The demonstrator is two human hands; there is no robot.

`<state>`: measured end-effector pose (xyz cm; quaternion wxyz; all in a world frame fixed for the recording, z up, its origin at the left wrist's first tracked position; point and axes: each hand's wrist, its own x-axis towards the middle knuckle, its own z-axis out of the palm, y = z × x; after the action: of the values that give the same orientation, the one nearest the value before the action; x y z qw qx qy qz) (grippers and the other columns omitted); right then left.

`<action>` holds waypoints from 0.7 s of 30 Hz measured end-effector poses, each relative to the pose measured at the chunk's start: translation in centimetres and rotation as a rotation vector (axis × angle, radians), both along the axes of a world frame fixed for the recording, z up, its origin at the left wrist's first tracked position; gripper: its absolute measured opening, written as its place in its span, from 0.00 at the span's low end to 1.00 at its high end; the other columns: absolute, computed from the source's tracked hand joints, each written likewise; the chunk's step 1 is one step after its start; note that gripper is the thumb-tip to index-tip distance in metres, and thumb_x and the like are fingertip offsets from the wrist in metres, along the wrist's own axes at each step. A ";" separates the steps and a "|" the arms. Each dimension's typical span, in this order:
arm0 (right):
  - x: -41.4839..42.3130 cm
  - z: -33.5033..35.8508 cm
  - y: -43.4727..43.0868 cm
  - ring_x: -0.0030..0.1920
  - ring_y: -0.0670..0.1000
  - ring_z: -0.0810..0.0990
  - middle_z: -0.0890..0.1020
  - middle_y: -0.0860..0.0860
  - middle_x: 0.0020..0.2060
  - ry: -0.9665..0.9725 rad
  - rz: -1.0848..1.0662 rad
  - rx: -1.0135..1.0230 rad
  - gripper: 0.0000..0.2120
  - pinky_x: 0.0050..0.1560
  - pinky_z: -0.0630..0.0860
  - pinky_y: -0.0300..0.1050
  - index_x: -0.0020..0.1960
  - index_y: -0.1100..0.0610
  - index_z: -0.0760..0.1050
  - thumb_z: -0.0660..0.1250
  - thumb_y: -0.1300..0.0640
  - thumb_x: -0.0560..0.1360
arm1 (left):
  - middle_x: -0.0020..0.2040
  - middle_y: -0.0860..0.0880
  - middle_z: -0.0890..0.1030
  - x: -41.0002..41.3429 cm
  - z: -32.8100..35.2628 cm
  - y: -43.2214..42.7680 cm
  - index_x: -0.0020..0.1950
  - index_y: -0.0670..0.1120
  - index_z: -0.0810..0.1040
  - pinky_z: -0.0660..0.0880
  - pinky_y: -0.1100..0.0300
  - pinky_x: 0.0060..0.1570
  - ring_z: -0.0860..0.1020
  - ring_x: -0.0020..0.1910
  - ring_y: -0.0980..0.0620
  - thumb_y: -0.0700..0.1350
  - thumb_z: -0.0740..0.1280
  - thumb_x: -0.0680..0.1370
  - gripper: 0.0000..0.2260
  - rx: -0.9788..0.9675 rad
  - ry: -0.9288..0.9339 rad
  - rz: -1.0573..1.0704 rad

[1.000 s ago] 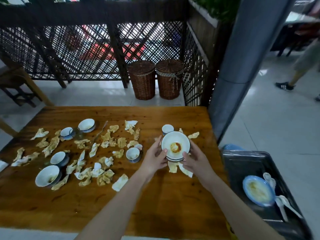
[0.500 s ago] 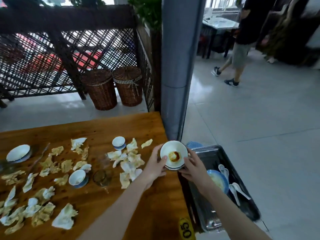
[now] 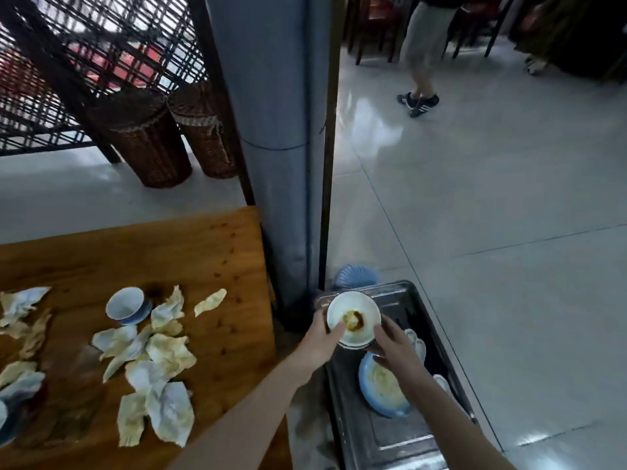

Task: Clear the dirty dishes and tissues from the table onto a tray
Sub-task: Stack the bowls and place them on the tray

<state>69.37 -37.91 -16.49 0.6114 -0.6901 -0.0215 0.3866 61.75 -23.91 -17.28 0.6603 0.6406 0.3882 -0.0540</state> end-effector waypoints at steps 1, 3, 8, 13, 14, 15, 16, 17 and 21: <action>1.0 -1.0 0.0 0.43 0.41 0.83 0.83 0.44 0.47 0.004 0.012 -0.017 0.07 0.34 0.74 0.30 0.55 0.48 0.75 0.60 0.56 0.80 | 0.66 0.52 0.71 1.1 -1.4 0.1 0.72 0.52 0.58 0.69 0.54 0.63 0.71 0.61 0.53 0.52 0.62 0.81 0.22 -0.003 0.027 0.003; 2.9 -3.1 0.1 0.47 0.41 0.81 0.82 0.44 0.50 0.003 0.045 -0.045 0.09 0.38 0.74 0.32 0.58 0.47 0.74 0.61 0.55 0.80 | 0.64 0.52 0.72 3.2 -4.1 0.2 0.70 0.51 0.60 0.70 0.56 0.57 0.71 0.58 0.54 0.51 0.63 0.80 0.21 -0.030 0.069 0.016; 6.1 -9.0 0.5 0.52 0.41 0.77 0.79 0.43 0.53 0.026 0.086 -0.091 0.09 0.45 0.73 0.40 0.59 0.46 0.72 0.61 0.54 0.80 | 0.60 0.50 0.73 6.8 -9.7 0.5 0.70 0.52 0.60 0.73 0.59 0.48 0.72 0.55 0.53 0.42 0.68 0.75 0.27 -0.126 0.157 0.055; 8.0 -15.2 1.1 0.58 0.51 0.75 0.77 0.50 0.58 0.126 0.075 -0.124 0.14 0.53 0.72 0.51 0.65 0.51 0.69 0.61 0.54 0.80 | 0.65 0.44 0.70 9.3 -15.0 1.0 0.71 0.49 0.61 0.71 0.49 0.65 0.71 0.64 0.46 0.38 0.71 0.71 0.32 -0.079 0.227 0.056; 8.3 -16.2 1.2 0.57 0.52 0.76 0.77 0.51 0.59 0.138 0.068 -0.132 0.15 0.53 0.72 0.52 0.66 0.52 0.69 0.61 0.55 0.80 | 0.65 0.44 0.70 9.6 -15.9 1.2 0.71 0.48 0.62 0.72 0.49 0.64 0.71 0.63 0.45 0.37 0.72 0.71 0.32 -0.073 0.232 0.059; 8.7 -17.3 1.5 0.55 0.52 0.76 0.77 0.52 0.59 0.145 0.065 -0.139 0.15 0.52 0.72 0.51 0.66 0.53 0.69 0.61 0.55 0.80 | 0.65 0.44 0.70 10.0 -17.0 1.3 0.71 0.48 0.62 0.73 0.50 0.63 0.72 0.63 0.45 0.36 0.72 0.70 0.32 -0.076 0.235 0.067; 9.2 -18.3 1.7 0.53 0.52 0.76 0.77 0.54 0.58 0.147 0.063 -0.148 0.15 0.50 0.71 0.50 0.67 0.54 0.69 0.60 0.56 0.80 | 0.64 0.43 0.71 10.3 -17.9 1.3 0.71 0.48 0.62 0.74 0.51 0.60 0.72 0.63 0.44 0.35 0.71 0.70 0.32 -0.085 0.241 0.072; 9.5 -19.2 1.9 0.50 0.52 0.75 0.77 0.55 0.57 0.152 0.059 -0.158 0.15 0.49 0.71 0.49 0.67 0.54 0.69 0.60 0.57 0.80 | 0.64 0.43 0.73 10.5 -18.7 1.4 0.71 0.48 0.63 0.75 0.53 0.56 0.73 0.62 0.43 0.34 0.70 0.71 0.32 -0.100 0.245 0.075; 10.5 -22.1 1.9 0.51 0.56 0.75 0.76 0.58 0.59 0.169 0.046 -0.186 0.16 0.49 0.70 0.51 0.68 0.57 0.67 0.59 0.61 0.80 | 0.63 0.43 0.74 11.2 -21.1 1.9 0.73 0.49 0.63 0.73 0.59 0.45 0.74 0.61 0.43 0.30 0.65 0.70 0.33 -0.138 0.278 0.025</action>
<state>79.84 -36.02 -38.62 0.5354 -0.7081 0.0501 0.4576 72.91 -22.05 -38.40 0.6434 0.5751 0.4792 -0.1603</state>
